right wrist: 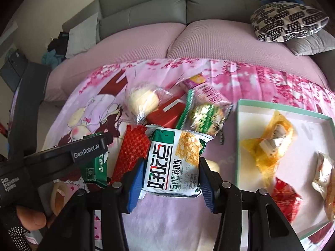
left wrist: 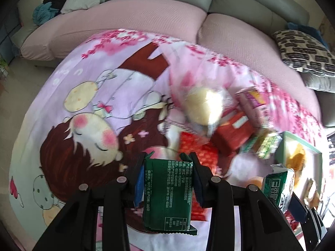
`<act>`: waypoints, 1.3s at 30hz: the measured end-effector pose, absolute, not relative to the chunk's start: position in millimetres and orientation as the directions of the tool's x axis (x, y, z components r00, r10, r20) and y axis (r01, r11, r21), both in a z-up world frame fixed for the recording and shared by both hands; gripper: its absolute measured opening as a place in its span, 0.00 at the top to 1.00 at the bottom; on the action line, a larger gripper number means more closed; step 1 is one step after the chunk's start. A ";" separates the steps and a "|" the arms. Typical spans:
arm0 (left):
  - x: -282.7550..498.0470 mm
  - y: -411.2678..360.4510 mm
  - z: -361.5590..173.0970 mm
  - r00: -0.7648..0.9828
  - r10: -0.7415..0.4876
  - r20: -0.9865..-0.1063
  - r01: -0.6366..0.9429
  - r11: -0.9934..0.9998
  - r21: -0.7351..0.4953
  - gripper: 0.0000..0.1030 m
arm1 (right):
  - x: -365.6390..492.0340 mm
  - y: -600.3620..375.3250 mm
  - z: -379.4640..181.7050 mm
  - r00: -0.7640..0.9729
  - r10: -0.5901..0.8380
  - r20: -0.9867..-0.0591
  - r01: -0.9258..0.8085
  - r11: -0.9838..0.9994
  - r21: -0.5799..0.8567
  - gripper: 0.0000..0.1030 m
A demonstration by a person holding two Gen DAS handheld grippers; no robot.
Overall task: Organize snacks
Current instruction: 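Carry both packets into the tray and open both tools to release them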
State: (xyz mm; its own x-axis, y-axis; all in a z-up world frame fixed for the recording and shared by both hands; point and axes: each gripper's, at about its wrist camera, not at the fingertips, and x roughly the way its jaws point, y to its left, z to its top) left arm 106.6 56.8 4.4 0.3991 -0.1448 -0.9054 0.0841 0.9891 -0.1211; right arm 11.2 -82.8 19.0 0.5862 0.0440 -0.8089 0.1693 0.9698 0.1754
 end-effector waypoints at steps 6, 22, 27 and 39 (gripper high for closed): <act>99.1 19.0 21.2 0.413 -0.204 -0.887 0.188 0.973 -0.135 0.61 | -6.0 -120.1 31.7 0.606 -0.017 -0.796 0.244 0.956 0.165 0.49; 48.0 -91.4 48.2 0.379 -0.344 -0.859 0.483 0.865 -0.134 0.61 | -55.1 -256.1 49.9 0.606 -0.216 -0.766 0.550 0.809 0.206 0.49; 31.5 -123.9 54.3 0.375 -0.367 -0.851 0.557 0.823 -0.109 0.61 | -67.1 -281.7 49.0 0.603 -0.237 -0.762 0.587 0.778 0.222 0.49; 30.1 -193.8 51.0 0.320 -0.391 -0.863 0.632 0.767 -0.113 0.61 | -74.6 -326.4 22.8 0.552 -0.236 -0.800 0.651 0.721 0.238 0.49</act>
